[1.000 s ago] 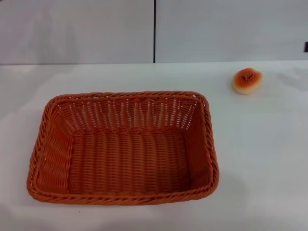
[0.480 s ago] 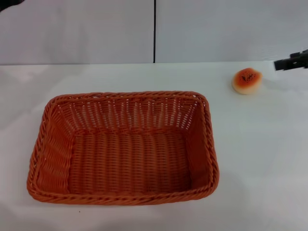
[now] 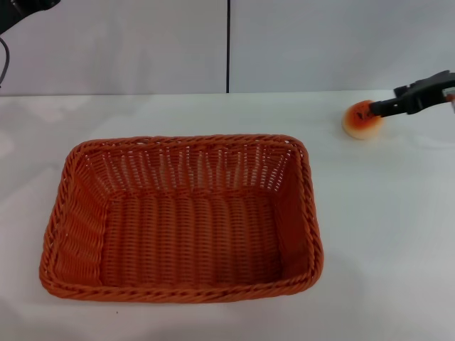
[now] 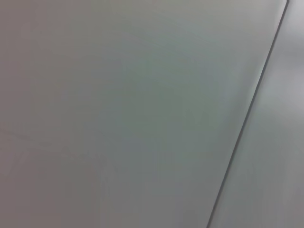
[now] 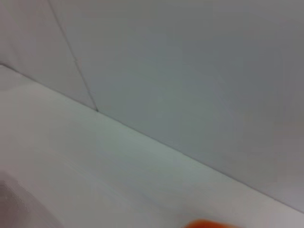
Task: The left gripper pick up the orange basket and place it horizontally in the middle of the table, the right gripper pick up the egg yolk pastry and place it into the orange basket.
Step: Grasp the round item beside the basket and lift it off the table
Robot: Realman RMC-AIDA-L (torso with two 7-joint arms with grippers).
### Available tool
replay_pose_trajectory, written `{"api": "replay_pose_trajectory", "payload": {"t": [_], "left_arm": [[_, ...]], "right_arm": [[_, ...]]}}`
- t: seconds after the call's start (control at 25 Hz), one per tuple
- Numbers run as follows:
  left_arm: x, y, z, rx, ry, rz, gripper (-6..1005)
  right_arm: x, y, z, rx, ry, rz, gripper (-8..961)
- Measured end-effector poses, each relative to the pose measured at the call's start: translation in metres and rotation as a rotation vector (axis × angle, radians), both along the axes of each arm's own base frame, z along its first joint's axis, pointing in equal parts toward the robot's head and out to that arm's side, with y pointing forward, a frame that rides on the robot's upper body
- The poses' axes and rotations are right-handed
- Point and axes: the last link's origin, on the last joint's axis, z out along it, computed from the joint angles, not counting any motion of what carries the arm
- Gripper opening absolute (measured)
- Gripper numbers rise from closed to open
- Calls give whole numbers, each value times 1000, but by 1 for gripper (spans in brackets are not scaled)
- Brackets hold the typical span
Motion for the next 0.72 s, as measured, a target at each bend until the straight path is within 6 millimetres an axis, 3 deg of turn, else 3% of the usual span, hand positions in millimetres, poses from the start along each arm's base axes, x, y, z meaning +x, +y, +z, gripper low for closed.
{"api": "replay_pose_trajectory", "payload": {"t": [0.36,0.56,0.72], "left_arm": [[-1,-2,1,0,-21,5,541],[-1,-2,1,1,-24,5,540],[-1,-2,1,2,-24,5,538]], "right_arm": [[-2,-2,-26,-8,-34,8,693],[0,-3,-29,-6,-37,4,692],[1,-4,-29,0,-34,0,635]]}}
